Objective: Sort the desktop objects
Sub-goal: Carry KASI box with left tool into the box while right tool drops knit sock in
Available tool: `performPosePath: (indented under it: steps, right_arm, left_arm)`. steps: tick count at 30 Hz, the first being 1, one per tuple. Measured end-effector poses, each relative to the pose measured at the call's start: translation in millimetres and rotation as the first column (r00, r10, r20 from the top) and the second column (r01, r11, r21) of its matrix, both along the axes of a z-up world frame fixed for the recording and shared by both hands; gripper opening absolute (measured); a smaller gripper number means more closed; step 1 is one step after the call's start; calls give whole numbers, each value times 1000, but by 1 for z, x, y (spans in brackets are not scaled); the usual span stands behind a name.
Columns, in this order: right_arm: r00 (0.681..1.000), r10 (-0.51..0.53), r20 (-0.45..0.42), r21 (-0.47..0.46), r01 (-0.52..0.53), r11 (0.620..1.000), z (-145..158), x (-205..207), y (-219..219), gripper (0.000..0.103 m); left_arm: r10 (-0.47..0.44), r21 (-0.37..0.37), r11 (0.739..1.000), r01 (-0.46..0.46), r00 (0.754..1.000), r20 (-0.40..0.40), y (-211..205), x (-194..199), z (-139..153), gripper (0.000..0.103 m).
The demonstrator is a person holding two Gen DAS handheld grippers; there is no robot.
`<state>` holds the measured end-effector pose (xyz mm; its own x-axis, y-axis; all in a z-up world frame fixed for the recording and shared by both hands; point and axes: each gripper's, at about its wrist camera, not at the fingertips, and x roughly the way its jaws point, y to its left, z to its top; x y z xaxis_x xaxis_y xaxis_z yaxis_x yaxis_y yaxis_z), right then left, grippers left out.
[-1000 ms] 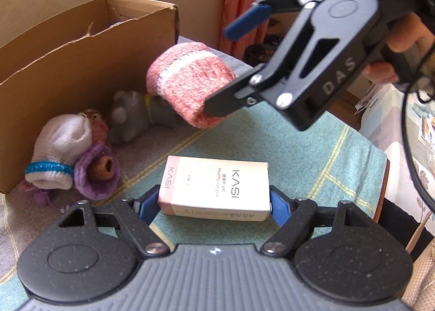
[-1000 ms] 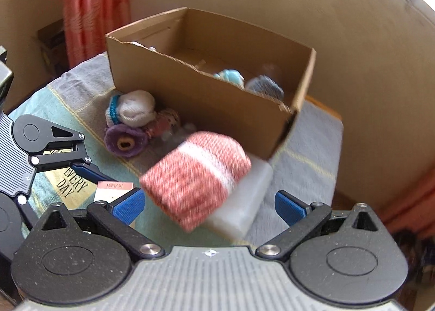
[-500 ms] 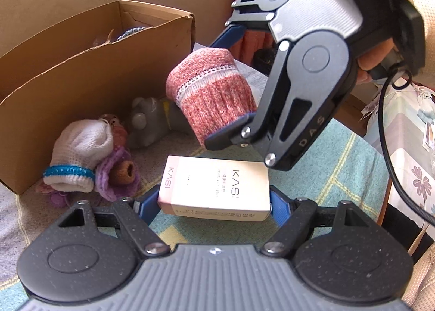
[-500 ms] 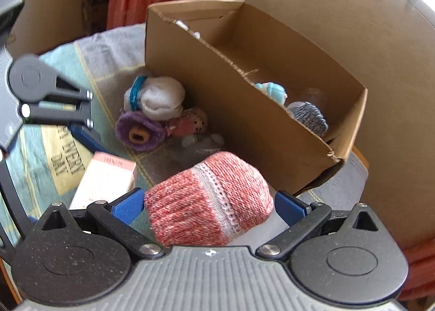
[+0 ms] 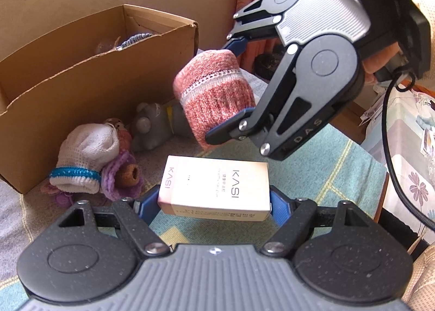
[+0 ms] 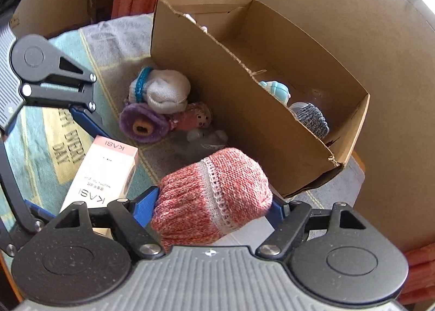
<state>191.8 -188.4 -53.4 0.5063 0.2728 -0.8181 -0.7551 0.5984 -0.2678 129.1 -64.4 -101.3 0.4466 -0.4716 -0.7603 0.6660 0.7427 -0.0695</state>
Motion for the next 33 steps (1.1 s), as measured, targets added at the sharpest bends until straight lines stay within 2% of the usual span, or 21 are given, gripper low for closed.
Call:
performPosePath:
  steps: [3, 6, 10, 14, 16, 19, 33]
  right_arm:
    - [1000, -7, 1, 11, 7, 1000, 5, 0, 1, 80]
    - [1000, -8, -8, 23, 8, 1000, 10, -1, 1, 71]
    - [1000, 0, -6, 13, 0, 1000, 14, -2, 1, 70]
    - [1000, 0, -6, 9, 0, 1000, 14, -8, 1, 75]
    - [1000, -3, -7, 19, 3, 1000, 13, -12, 0, 87]
    - [1000, 14, -6, 12, -14, 1000, 10, -20, 4, 87]
    - [992, 96, 79, -162, -82, 983, -27, -36, 29, 87]
  left_arm:
    - [3, 1, 1000, -3, 1000, 12, 2, -1, 5, 80]
    - [10, -6, 1000, -10, 1000, 16, 6, -3, 10, 80]
    - [17, -8, 1000, -17, 1000, 26, 6, 0, 13, 80]
    - [17, 0, 1000, -17, 999, 34, 7, -3, 16, 80]
    - [17, 2, 1000, -17, 999, 33, 8, -3, 15, 80]
    - [16, 13, 1000, -16, 999, 31, 10, -3, 13, 80]
    - [53, 19, 998, -53, 999, -3, 27, 6, 4, 80]
